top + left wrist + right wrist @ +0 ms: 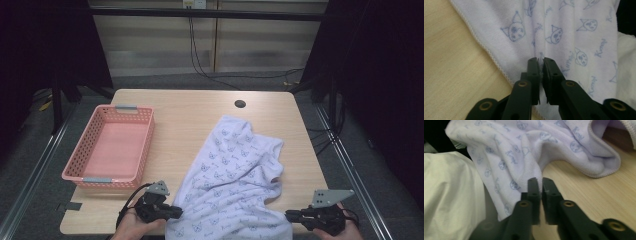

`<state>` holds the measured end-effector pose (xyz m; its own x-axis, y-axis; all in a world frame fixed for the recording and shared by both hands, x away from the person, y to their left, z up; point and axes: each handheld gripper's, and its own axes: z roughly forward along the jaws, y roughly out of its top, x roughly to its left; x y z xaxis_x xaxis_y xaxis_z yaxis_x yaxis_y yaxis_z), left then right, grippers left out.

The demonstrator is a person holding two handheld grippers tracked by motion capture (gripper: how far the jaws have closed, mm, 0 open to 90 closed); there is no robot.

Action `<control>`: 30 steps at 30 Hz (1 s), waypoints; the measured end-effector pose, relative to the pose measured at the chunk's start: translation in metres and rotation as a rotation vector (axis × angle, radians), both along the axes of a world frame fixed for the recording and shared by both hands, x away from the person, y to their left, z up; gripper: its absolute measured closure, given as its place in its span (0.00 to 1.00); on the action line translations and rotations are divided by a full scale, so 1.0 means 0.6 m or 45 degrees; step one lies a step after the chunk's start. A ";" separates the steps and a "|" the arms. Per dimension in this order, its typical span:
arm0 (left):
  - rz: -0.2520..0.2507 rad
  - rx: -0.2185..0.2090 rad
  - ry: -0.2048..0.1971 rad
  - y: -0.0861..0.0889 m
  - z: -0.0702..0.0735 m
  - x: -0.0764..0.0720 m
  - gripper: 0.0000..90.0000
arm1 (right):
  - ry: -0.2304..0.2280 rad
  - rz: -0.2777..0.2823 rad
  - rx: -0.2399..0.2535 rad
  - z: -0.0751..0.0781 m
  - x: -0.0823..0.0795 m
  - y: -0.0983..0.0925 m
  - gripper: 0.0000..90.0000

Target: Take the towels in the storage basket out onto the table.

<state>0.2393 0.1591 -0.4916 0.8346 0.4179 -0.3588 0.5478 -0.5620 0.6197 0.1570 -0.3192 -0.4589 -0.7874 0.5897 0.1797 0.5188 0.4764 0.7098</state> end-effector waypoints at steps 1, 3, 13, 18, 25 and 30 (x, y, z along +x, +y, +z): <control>0.003 -0.022 -0.016 -0.002 0.002 0.005 0.83 | -0.023 -0.043 0.025 0.003 0.003 -0.002 0.84; 0.025 -0.064 -0.054 -0.011 0.011 0.023 0.80 | -0.055 -0.080 0.032 0.004 0.018 0.001 0.79; 0.065 0.016 -0.153 -0.071 -0.011 0.099 0.80 | -0.009 -0.092 -0.054 -0.045 0.127 0.066 0.59; 0.060 0.068 -0.159 -0.056 -0.006 0.076 0.94 | -0.001 -0.070 -0.108 -0.056 0.126 0.072 0.89; -0.096 0.074 -0.038 -0.027 0.002 -0.008 0.95 | 0.048 0.047 -0.062 -0.041 0.074 0.060 0.93; -0.186 0.059 -0.040 -0.025 0.019 -0.049 0.91 | 0.065 0.133 -0.035 -0.021 0.031 0.061 0.90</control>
